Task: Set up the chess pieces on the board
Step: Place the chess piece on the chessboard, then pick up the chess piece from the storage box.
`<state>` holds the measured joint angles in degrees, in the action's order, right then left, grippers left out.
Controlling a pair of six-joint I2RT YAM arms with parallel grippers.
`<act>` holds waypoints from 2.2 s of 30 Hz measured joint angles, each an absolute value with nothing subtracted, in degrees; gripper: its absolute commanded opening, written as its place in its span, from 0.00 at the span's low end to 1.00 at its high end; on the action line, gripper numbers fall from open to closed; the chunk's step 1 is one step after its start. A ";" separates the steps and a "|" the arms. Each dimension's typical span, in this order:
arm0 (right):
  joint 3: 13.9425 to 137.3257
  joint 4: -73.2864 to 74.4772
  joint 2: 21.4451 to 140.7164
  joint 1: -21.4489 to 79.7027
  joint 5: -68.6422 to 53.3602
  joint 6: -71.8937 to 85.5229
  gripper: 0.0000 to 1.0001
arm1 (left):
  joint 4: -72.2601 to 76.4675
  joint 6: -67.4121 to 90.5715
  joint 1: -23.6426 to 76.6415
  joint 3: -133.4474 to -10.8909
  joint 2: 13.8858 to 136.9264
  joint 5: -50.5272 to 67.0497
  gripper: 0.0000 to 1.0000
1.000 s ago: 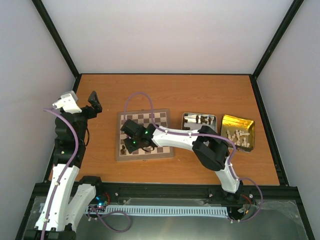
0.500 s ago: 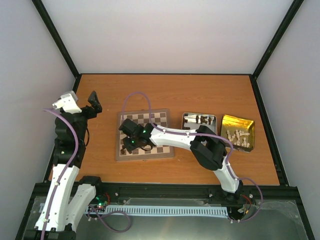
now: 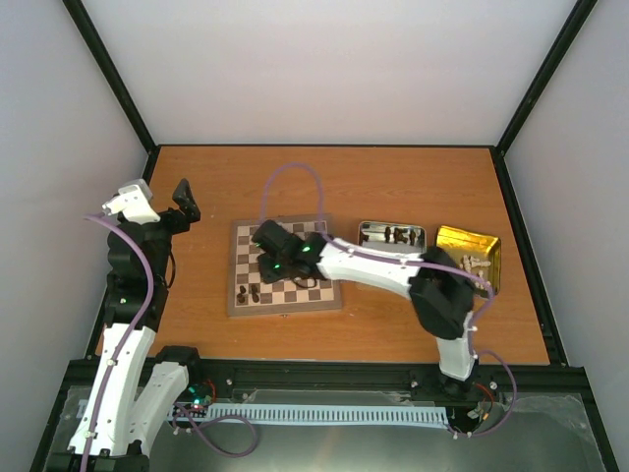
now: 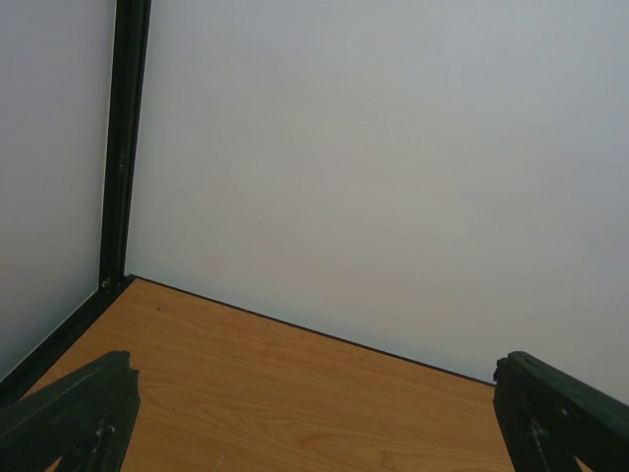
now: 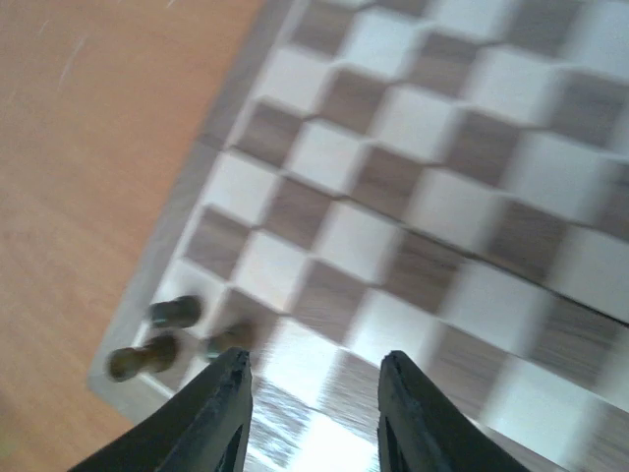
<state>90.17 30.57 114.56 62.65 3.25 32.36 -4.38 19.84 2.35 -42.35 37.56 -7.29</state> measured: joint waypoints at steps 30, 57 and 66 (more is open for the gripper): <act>53.82 30.13 91.90 27.77 4.56 32.16 0.39 | -4.38 19.84 2.35 -42.33 38.02 -7.22 1.00; 55.13 27.09 97.84 27.90 8.12 29.21 0.13 | -3.92 19.75 2.35 -42.02 38.22 -4.51 1.00; 46.39 15.25 80.44 27.90 8.64 25.80 0.14 | 4.49 20.01 2.79 -40.66 46.87 23.00 0.99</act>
<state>46.39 15.25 80.44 27.90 8.64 25.80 4.49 20.01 2.79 -40.66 46.87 23.00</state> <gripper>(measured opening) 0.139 0.996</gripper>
